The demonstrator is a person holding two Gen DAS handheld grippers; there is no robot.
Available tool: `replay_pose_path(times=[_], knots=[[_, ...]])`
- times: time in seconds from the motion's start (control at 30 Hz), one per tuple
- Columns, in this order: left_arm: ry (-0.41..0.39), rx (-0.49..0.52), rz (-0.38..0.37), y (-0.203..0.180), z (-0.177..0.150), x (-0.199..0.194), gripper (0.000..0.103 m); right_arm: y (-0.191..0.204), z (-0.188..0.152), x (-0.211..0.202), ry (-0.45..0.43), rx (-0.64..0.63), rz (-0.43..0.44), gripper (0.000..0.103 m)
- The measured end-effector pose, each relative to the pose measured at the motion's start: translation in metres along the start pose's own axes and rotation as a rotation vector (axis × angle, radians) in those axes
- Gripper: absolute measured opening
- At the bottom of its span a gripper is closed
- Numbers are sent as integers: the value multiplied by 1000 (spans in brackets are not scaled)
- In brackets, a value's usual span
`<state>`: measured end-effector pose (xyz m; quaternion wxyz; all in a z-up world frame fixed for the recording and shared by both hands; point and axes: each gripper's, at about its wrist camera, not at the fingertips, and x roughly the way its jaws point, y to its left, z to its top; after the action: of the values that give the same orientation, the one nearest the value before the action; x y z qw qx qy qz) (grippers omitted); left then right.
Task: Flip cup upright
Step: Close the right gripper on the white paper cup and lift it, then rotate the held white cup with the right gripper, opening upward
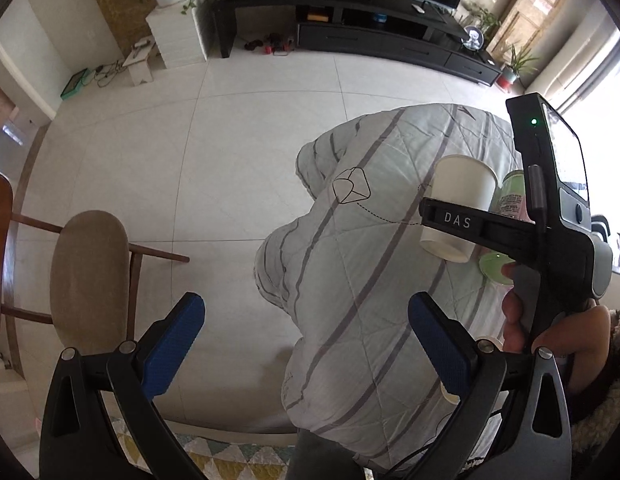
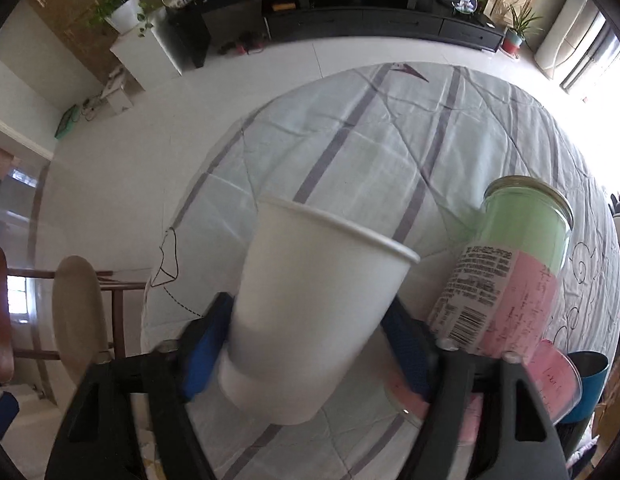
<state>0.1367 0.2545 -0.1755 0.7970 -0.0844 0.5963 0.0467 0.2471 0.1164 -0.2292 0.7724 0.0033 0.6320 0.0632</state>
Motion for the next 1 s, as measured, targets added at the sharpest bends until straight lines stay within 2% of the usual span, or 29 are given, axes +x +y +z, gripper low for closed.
replay_pose_path(times=[0.1, 0.2, 0.27, 0.6, 0.8, 1.0], knots=[[-9, 0, 2, -3, -1, -1, 103, 6, -1, 0, -11, -40, 8, 72], [-14, -4, 2, -4, 0, -3, 103, 5, 1, -3, -12, -22, 51, 71], [-13, -7, 1, -5, 0, -4, 103, 1, 1, -8, -22, -27, 49, 71], [-65, 18, -9, -29, -5, -27, 103, -25, -11, -74, -103, -49, 103, 72], [-87, 29, -25, -62, -22, -39, 103, -68, -51, -117, -106, -95, 88, 72], [-90, 1, -17, -103, -56, -47, 103, -120, -110, -122, -10, -167, 78, 72]])
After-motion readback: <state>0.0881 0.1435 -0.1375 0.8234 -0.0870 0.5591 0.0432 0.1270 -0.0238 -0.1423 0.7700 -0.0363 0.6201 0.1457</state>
